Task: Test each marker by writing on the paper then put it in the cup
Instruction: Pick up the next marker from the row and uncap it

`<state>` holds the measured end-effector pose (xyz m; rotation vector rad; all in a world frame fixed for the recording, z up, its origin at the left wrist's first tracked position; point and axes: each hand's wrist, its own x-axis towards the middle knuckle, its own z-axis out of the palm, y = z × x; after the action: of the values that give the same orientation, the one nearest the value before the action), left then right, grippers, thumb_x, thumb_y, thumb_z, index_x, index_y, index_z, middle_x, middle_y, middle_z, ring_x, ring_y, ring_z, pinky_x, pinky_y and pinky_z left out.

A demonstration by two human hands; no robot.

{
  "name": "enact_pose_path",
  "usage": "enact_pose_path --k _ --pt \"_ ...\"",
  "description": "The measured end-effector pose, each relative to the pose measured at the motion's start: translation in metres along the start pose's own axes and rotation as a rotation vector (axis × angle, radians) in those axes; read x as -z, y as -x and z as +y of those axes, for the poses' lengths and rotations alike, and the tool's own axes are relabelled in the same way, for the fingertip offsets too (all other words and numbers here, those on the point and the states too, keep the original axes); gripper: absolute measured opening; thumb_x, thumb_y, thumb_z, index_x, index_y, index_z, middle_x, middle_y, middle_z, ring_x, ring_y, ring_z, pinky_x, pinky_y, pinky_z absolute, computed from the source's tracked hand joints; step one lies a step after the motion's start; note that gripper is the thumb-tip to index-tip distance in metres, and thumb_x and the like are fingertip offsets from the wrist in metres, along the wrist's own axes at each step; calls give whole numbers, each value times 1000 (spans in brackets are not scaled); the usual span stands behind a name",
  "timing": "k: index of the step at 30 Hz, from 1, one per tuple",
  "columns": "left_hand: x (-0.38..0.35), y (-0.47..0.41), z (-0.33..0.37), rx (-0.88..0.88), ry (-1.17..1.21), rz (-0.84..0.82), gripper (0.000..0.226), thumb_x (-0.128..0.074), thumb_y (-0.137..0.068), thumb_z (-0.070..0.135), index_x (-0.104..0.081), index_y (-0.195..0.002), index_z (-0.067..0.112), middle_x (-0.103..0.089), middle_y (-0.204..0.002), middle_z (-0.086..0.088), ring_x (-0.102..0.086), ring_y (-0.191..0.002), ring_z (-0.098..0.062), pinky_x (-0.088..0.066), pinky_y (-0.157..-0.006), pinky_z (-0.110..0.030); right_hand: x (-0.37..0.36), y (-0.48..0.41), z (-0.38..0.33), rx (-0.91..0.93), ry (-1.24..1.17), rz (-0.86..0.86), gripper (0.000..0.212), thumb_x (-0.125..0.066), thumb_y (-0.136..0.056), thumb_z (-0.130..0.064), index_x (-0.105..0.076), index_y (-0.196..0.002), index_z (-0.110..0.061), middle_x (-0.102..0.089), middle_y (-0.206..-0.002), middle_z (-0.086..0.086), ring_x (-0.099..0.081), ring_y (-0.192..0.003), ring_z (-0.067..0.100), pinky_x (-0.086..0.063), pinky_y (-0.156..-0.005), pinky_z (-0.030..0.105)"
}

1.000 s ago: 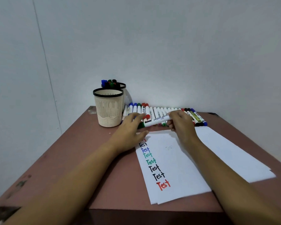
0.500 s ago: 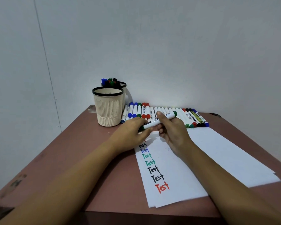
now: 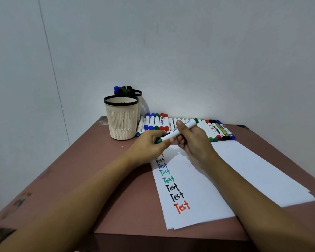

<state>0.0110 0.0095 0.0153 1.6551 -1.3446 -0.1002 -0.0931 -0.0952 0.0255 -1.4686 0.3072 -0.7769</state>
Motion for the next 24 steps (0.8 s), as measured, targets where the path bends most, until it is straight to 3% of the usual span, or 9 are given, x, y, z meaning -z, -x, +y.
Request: enact_pose_path --k 3,6,8,10,13,16,18,21,24 --pt "1 2 1 12 37 20 8 -60 -89 24 -65 -93 28 -57 -68 18 -52 -60 2 -39 -57 -11 2 -1 -3 57 5 -56 26 -50 -97 -21 -57 -76 -8 -51 -47 -9 -54 -48 3 -47 -58 19" --pt "3 4 -3 51 -28 55 23 -62 -87 31 -68 -107 20 -61 -80 16 -57 -74 -5 -46 -72 -21 3 -3 -1 97 51 -74 25 -53 -95 -27 -59 -77 -11 -54 -50 -7 -61 -64 19 -48 -56 21" --pt "3 2 -7 72 -118 79 35 -62 -85 39 -66 -115 20 -60 -78 14 -57 -72 -3 -45 -67 -23 5 -5 2 77 89 -26 28 -58 -91 -34 -60 -74 -12 -52 -52 -5 -59 -71 29 -41 -54 22" --pt "3 1 -9 75 -126 103 37 -64 -83 42 -63 -116 25 -57 -69 14 -53 -59 4 -38 -54 -11 6 -5 2 26 28 22 30 -57 -92 -34 -58 -75 -10 -49 -52 -3 -59 -60 21 -38 -54 23" --pt "5 -4 -10 79 -111 181 29 -58 -85 46 -60 -106 25 -56 -68 8 -48 -56 -2 -35 -50 -11 6 -8 -3 -51 -195 158 23 -54 -95 -32 -56 -81 -13 -49 -62 2 -47 -51 13 -40 -55 27" --pt "9 -9 -16 173 1 283 21 -42 -97 30 -58 -96 18 -51 -69 8 -45 -63 -7 -34 -57 -20 9 -12 -5 -138 -411 240 19 -51 -97 -30 -49 -90 -12 -58 -83 11 -64 -56 21 -55 -52 28" --pt "12 -12 -22 262 102 286 27 -33 -97 15 -60 -98 13 -48 -70 7 -44 -66 -9 -33 -58 -23 8 -12 -5 -189 -502 217 16 -50 -98 -27 -46 -96 -12 -62 -89 15 -69 -68 29 -60 -60 35" --pt "13 -15 -28 349 135 229 35 -29 -94 6 -59 -111 8 -49 -72 0 -46 -66 -13 -37 -60 -26 6 -14 1 -178 -343 157 8 -55 -94 -10 -50 -99 -7 -63 -83 12 -68 -72 26 -59 -71 34" --pt "13 -15 -31 340 81 160 35 -35 -94 6 -54 -123 11 -54 -82 -2 -48 -72 -14 -42 -70 -30 5 -15 11 -134 -34 130 15 -53 -88 6 -54 -81 -7 -54 -68 6 -55 -61 13 -50 -62 24"
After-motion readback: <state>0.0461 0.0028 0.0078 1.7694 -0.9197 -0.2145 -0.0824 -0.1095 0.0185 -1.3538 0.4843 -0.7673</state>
